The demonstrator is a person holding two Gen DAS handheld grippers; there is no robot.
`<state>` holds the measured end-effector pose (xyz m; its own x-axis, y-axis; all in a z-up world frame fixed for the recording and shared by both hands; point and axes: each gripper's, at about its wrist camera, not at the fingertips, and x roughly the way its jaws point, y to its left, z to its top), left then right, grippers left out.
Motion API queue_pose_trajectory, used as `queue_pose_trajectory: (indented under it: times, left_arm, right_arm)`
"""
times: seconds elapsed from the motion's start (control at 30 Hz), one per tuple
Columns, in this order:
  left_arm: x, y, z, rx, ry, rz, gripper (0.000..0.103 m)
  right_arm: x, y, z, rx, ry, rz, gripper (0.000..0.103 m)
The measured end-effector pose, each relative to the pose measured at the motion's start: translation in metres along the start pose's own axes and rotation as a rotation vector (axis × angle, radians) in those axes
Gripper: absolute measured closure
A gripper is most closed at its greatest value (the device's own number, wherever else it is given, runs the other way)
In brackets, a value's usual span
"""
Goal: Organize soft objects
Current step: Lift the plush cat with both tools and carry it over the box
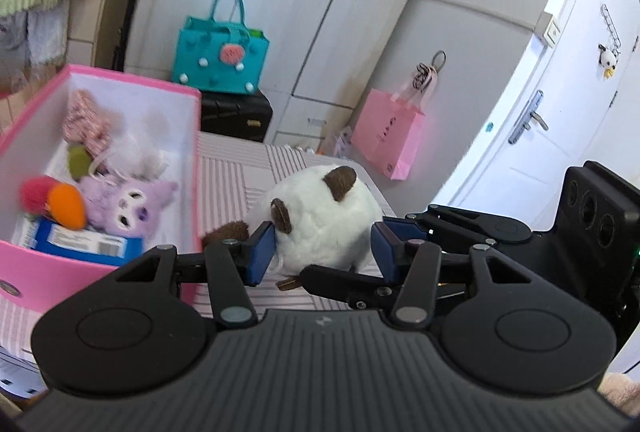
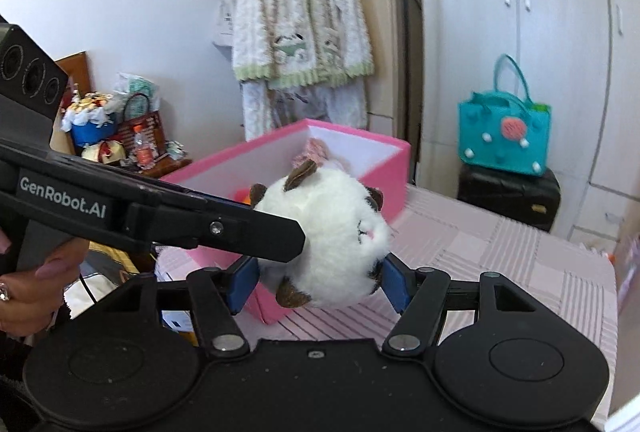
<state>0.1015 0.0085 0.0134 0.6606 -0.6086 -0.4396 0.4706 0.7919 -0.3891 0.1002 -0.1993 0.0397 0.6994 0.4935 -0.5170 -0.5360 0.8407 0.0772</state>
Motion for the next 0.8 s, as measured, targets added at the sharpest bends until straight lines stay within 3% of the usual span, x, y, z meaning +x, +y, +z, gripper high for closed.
queue_pose_trajectory:
  times: [0.27,0.47,0.67,0.8]
  left_arm:
    - [-0.025,0.017,0.019,0.001,-0.103,0.039,0.053]
    - [-0.026,0.038,0.043,0.006,-0.148,0.084,0.052]
    - [-0.008,0.071,0.067,-0.055,-0.205,0.124,0.051]
    - [0.020,0.099,0.080,-0.102,-0.166,0.156,0.051]
  right_arm:
    - [0.005,0.023,0.030,-0.069,-0.066,0.043,0.034]
    - [0.026,0.021,0.059,-0.087,-0.089,0.070,0.041]
    - [0.059,0.016,0.083,-0.111,-0.144,0.088,0.042]
    - [0.094,0.007,0.093,-0.108,-0.133,0.083,0.042]
